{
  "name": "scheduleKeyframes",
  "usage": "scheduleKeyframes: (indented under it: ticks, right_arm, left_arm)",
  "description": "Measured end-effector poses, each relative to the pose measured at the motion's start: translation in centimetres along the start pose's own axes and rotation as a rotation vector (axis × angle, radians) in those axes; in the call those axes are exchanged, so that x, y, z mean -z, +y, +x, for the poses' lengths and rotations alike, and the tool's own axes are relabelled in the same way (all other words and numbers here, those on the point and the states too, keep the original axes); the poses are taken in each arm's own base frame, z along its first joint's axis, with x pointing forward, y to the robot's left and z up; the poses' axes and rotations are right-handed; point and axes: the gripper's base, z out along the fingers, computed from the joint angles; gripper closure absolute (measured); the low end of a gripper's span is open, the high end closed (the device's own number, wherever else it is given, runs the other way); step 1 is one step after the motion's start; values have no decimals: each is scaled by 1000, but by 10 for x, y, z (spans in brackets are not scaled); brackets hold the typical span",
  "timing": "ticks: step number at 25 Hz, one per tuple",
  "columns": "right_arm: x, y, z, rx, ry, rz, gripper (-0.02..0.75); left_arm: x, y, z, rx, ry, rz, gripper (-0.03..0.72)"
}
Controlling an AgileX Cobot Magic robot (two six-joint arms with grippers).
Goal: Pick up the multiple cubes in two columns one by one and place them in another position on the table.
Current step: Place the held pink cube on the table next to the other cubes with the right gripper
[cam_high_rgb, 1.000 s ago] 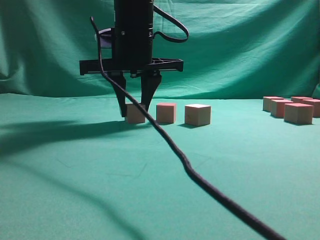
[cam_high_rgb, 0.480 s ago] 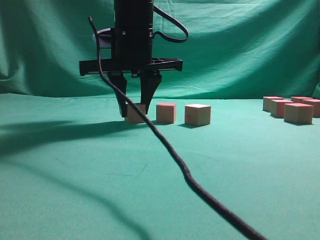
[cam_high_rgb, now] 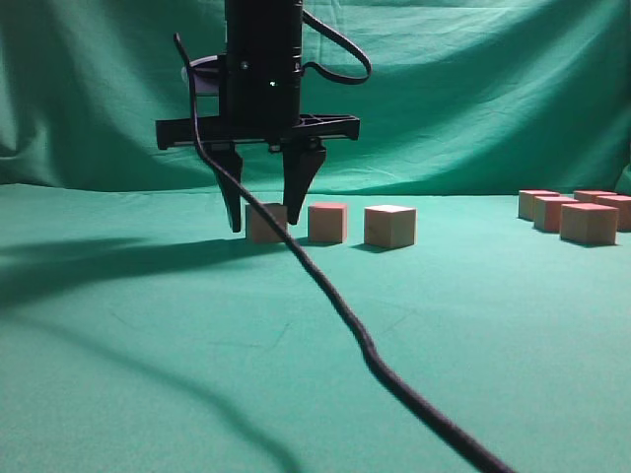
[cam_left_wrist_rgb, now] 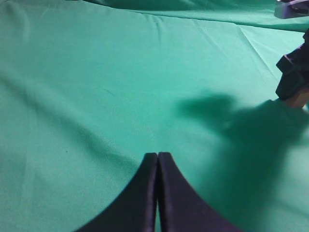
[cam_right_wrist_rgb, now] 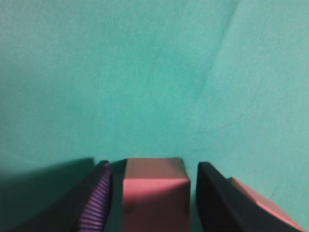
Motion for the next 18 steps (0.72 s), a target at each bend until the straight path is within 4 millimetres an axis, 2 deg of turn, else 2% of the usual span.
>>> scheduleKeyframes:
  ticks: [6,12,16,18]
  right_arm:
    - [0,0,-1,7,-9,-3,370]
    - [6,0,-15,83,-148,4,370]
    - [37,-1,-29,97,-239,-4,370]
    - [61,-4,-33,90,-266,-6,370]
  left_arm:
    - [0,0,0,0,0,0,688]
    - [0,0,0,0,0,0,688]
    - [0,0,0,0,0,0,688]
    - [0,0,0,0,0,0,688]
